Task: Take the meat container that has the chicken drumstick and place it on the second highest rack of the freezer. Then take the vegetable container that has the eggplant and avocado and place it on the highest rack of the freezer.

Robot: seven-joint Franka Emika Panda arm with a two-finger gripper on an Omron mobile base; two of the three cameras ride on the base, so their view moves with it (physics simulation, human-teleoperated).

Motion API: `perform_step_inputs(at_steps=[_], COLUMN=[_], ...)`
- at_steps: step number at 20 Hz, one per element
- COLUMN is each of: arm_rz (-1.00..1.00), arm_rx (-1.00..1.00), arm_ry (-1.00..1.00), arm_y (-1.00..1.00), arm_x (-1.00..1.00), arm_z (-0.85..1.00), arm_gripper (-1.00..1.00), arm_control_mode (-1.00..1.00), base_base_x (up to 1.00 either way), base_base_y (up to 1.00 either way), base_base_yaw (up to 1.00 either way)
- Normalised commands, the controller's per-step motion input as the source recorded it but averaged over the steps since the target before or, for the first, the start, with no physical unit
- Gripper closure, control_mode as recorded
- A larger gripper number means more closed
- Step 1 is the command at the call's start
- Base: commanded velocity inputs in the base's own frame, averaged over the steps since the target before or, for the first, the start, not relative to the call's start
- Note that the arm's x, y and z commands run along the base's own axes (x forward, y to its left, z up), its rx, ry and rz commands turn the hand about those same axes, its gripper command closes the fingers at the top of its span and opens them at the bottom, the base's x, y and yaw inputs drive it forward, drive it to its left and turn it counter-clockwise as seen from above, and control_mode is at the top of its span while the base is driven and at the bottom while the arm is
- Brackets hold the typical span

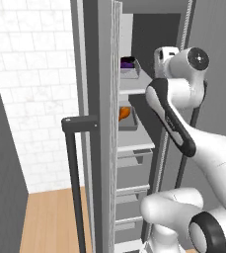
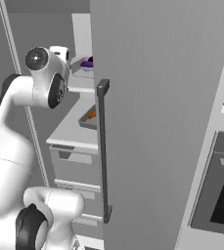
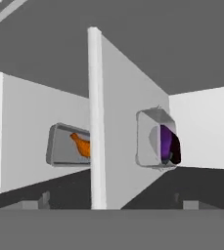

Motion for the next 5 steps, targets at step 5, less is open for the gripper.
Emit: perform_step_inputs(at_steps=[5], arm_rz=[-0.1], arm_rx=[0.12], arm_ry=[0.17], arm_y=[-0.15], arm_x=[-1.0], arm_z=[0.02], arm_gripper=[-1.0], arm_control_mode=[-1.0], base_base_x=[0.0], base_base_y=[0.0], base_base_yaw=[0.0])
